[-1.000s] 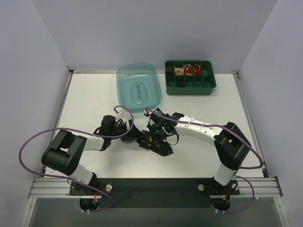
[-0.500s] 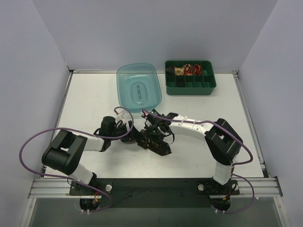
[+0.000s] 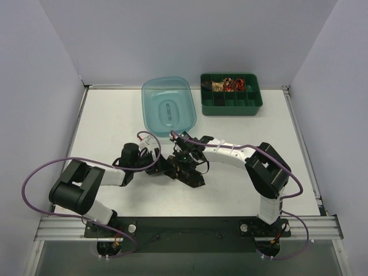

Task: Roll the ties
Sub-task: Roll the tie at the center of the board.

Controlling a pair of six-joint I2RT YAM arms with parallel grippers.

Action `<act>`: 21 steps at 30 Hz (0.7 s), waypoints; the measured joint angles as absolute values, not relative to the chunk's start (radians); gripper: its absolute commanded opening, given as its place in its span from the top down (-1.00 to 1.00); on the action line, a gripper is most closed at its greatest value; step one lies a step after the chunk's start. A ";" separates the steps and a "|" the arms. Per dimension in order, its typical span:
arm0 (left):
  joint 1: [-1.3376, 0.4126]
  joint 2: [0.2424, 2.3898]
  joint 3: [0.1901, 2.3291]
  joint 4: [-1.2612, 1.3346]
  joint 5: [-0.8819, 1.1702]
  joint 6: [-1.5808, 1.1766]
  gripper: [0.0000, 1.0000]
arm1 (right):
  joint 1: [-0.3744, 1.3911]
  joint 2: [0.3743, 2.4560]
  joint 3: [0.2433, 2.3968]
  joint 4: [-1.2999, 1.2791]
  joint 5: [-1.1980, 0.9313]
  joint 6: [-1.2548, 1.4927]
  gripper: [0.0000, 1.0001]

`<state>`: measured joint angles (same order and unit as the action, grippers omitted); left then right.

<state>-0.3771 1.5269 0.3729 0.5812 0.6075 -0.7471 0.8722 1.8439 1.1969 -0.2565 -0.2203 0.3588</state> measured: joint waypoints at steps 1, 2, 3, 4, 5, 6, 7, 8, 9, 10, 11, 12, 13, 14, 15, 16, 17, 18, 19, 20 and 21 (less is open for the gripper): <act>-0.377 1.531 0.376 0.582 0.609 -0.747 -0.51 | 0.872 1.844 1.197 -0.256 -0.220 0.359 1.00; -0.377 1.538 0.381 0.583 0.612 -0.747 -0.50 | 0.872 1.844 1.197 -0.256 -0.219 0.359 1.00; -0.377 1.550 0.386 0.588 0.617 -0.749 -0.48 | 0.872 1.844 1.197 -0.256 -0.218 0.359 1.00; -0.377 1.562 0.391 0.594 0.624 -0.753 -0.48 | 0.872 1.844 1.197 -0.255 -0.217 0.359 1.00; -0.377 1.572 0.394 0.603 0.631 -0.757 -0.47 | 0.872 1.844 1.197 -0.253 -0.217 0.360 1.00; -0.377 1.578 0.394 0.612 0.635 -0.759 -0.45 | 0.872 1.845 1.197 -0.252 -0.217 0.362 1.00; -0.377 1.583 0.394 0.620 0.639 -0.764 -0.43 | 0.872 1.846 1.197 -0.250 -0.218 0.363 1.00; -0.377 1.586 0.394 0.626 0.641 -0.766 -0.41 | 0.872 1.848 1.197 -0.249 -0.218 0.365 1.00; -0.377 1.589 0.394 0.630 0.640 -0.770 -0.35 | 0.872 1.852 1.198 -0.248 -0.218 0.366 1.00; -0.377 1.591 0.394 0.633 0.640 -0.774 -0.33 | 0.872 1.857 1.201 -0.247 -0.218 0.367 1.00; -0.378 1.594 0.394 0.639 0.640 -0.778 -0.30 | 0.872 1.864 1.205 -0.245 -0.218 0.367 1.00; -0.379 1.598 0.393 0.647 0.640 -0.782 -0.23 | 0.872 1.871 1.209 -0.244 -0.219 0.367 1.00; -0.381 1.602 0.391 0.654 0.638 -0.786 -0.17 | 0.872 1.877 1.213 -0.243 -0.220 0.368 1.00; -0.384 1.605 0.389 0.665 0.634 -0.794 -0.08 | 0.872 1.881 1.216 -0.242 -0.221 0.368 1.00; -0.385 1.610 0.387 0.676 0.631 -0.802 -0.02 | 0.872 1.883 1.217 -0.242 -0.222 0.368 1.00; -0.393 1.617 0.387 0.690 0.627 -0.809 0.01 | 0.872 1.883 1.218 -0.243 -0.222 0.368 1.00; -0.401 1.626 0.387 0.710 0.622 -0.815 0.05 | 0.872 1.884 1.219 -0.244 -0.222 0.368 1.00; -0.409 1.635 0.387 0.730 0.615 -0.824 0.09 | 0.872 1.886 1.222 -0.246 -0.222 0.368 1.00; -0.417 1.643 0.387 0.750 0.609 -0.832 0.22 | 0.872 1.890 1.226 -0.251 -0.222 0.368 1.00; -0.424 1.651 0.387 0.771 0.605 -0.838 0.25 | 0.872 1.896 1.232 -0.255 -0.222 0.368 1.00; -0.429 1.658 0.387 0.790 0.601 -0.849 0.29 | 0.872 1.900 1.238 -0.259 -0.222 0.368 1.00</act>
<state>-0.4294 1.6577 0.3870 0.7898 0.6014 -0.8490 0.8722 1.9003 1.2377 -0.2592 -0.2218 0.3676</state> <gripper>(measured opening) 0.421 0.036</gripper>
